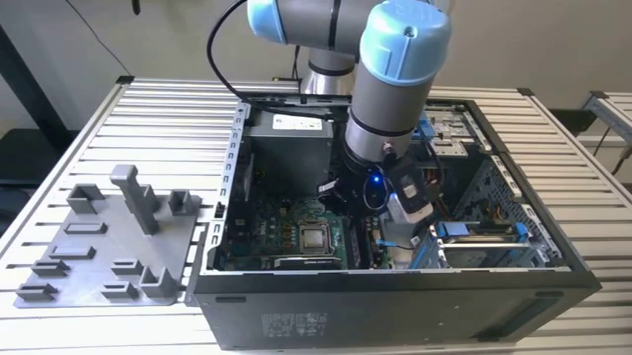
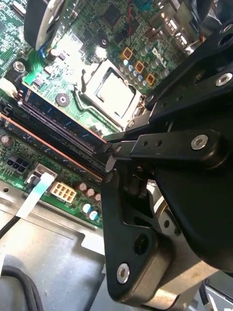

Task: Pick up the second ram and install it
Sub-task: 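Insert the second ram into the second slot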

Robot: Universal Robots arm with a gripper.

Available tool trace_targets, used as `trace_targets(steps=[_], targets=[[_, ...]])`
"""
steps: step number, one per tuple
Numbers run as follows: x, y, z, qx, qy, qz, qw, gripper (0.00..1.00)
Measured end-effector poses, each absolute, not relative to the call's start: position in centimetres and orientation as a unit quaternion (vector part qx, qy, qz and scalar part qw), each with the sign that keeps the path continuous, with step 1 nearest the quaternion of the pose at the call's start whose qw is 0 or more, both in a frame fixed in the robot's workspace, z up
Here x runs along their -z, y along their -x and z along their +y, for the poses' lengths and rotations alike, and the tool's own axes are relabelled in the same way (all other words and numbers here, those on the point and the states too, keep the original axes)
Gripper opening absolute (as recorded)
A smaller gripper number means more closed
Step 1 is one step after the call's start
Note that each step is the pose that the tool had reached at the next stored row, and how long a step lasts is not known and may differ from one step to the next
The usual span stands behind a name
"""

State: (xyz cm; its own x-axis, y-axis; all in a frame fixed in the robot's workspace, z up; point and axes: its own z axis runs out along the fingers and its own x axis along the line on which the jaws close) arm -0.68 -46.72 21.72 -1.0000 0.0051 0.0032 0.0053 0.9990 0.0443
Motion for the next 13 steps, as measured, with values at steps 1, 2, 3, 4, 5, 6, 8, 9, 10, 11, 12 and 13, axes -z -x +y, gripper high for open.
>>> trace_targets(steps=[1, 2, 3, 4, 5, 6, 8, 9, 10, 11, 12, 13], targets=[[-21.72, 0.68, -46.72, 0.022, 0.003, -1.000, 0.002, 0.14], [-21.72, 0.69, -46.72, 0.022, 0.003, -1.000, 0.002, 0.14], [-21.72, 0.69, -46.72, 0.022, 0.003, -1.000, 0.002, 0.14], [-21.72, 0.68, -46.72, 0.022, 0.003, -1.000, 0.002, 0.14], [-21.71, 0.68, -46.72, 0.022, 0.003, -1.000, 0.002, 0.14], [-21.71, 0.68, -46.72, 0.022, 0.003, -1.000, 0.002, 0.14], [-21.71, 0.68, -46.72, 0.023, 0.003, -1.000, 0.002, 0.14], [-21.71, 0.68, -46.72, 0.023, 0.003, -1.000, 0.002, 0.14], [-21.70, 0.68, -46.72, 0.023, 0.003, -1.000, 0.002, 0.14], [-21.70, 0.68, -46.74, 0.023, 0.003, -1.000, 0.002, 0.14], [-21.70, 0.68, -46.75, 0.023, 0.003, -1.000, 0.002, 0.14], [-21.70, 0.69, -46.77, 0.023, 0.004, -1.000, 0.002, 0.14]])
